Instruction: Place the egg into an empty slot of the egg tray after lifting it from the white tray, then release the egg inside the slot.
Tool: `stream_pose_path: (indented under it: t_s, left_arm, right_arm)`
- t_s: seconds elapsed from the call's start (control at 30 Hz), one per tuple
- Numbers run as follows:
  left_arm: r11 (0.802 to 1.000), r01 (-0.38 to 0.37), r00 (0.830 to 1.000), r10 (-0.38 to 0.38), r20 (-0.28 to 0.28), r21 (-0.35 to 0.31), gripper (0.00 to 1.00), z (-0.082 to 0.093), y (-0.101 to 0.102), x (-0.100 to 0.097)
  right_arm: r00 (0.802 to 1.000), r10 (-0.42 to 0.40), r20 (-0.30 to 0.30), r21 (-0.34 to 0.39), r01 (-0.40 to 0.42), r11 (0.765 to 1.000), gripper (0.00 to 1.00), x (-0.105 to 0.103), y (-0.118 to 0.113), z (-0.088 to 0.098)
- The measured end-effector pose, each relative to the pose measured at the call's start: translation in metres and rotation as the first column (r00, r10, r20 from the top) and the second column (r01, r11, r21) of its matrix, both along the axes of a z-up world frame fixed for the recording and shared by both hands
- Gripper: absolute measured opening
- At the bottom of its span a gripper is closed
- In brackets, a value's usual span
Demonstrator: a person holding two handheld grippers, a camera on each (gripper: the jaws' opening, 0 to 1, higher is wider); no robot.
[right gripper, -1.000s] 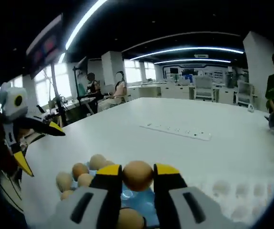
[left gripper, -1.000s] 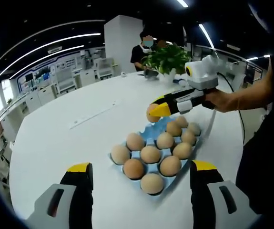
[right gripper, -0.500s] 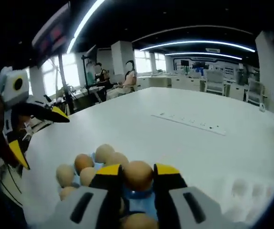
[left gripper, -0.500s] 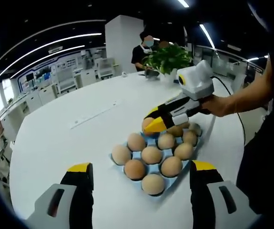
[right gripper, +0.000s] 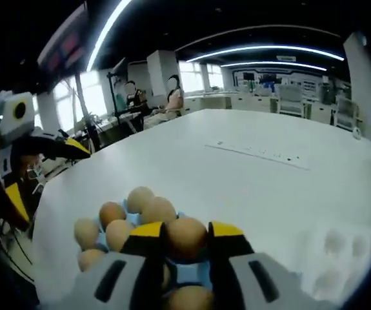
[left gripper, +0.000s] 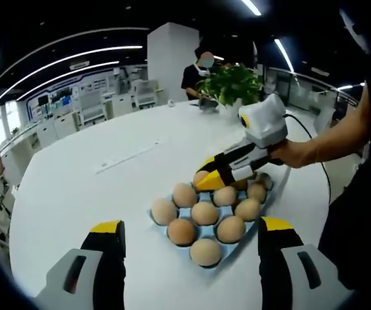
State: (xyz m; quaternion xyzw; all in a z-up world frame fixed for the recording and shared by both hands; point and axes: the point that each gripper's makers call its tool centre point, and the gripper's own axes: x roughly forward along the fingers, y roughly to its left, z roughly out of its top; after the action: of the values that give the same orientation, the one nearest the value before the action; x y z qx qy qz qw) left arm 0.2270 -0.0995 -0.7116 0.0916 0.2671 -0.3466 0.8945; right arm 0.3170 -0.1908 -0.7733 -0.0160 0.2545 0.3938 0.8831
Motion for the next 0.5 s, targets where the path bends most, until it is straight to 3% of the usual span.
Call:
stream_pose_path:
  t_s: [0.5]
  left_arm:
    - [1.0,0.001,1.0,-0.001,0.001,0.014,0.85,-0.0011,0.0005,0.0003]
  right_arm:
    - [1.0,-0.005,-0.006,0.003,0.005,1.0,0.26,0.0024,-0.0021,-0.0006]
